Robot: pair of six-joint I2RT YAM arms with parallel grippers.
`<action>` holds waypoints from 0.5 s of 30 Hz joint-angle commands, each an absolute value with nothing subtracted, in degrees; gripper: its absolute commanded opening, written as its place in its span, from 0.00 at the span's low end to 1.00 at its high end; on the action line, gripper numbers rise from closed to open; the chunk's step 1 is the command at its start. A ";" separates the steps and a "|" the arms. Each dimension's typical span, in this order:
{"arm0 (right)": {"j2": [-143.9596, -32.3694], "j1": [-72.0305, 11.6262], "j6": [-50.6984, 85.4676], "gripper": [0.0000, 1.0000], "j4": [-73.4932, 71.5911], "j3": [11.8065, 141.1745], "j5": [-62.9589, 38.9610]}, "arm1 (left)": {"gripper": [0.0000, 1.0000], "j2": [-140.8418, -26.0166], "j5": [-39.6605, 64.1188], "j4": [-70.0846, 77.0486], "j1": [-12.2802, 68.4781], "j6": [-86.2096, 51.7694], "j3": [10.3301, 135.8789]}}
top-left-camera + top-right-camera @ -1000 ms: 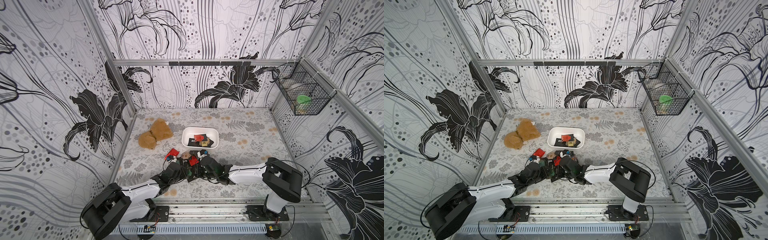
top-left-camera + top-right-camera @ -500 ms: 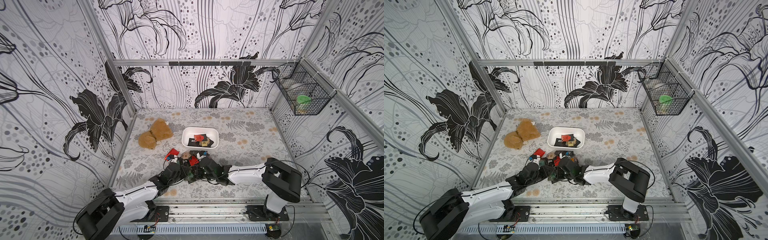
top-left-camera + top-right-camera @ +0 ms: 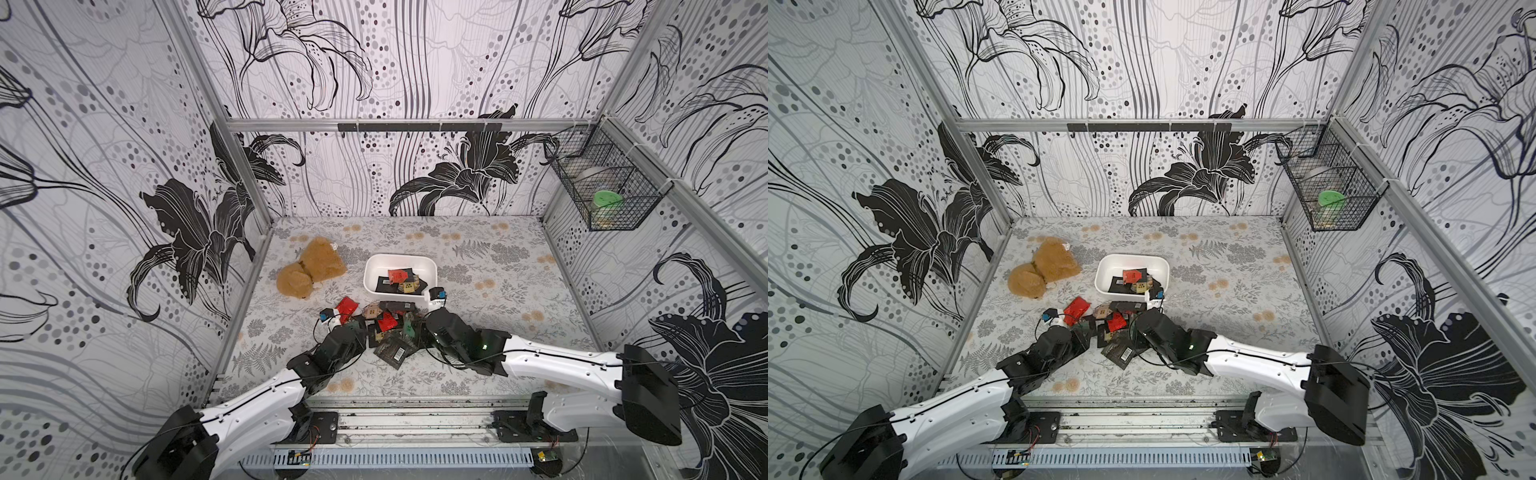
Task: Put the tea bags into the storage box
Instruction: Pick up the tea bag from the center of the board, then place the tea bag in the storage box.
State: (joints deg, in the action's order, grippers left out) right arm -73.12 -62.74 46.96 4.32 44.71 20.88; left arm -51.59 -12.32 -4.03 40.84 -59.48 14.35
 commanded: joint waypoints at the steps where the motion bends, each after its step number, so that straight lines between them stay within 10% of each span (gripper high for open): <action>1: -71.98 -61.33 40.39 0.00 10.89 48.49 33.73 | 0.37 -51.53 -12.52 -1.66 41.16 -58.94 14.21; 15: -91.04 -41.01 31.22 0.00 -2.24 66.37 9.38 | 0.66 -47.66 -10.58 2.87 41.15 -61.38 9.84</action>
State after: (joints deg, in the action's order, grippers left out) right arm -87.00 -42.04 34.09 -0.30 61.80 14.74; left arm -48.56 -11.55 -0.45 40.86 -59.99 11.14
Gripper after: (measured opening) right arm 0.067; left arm 0.654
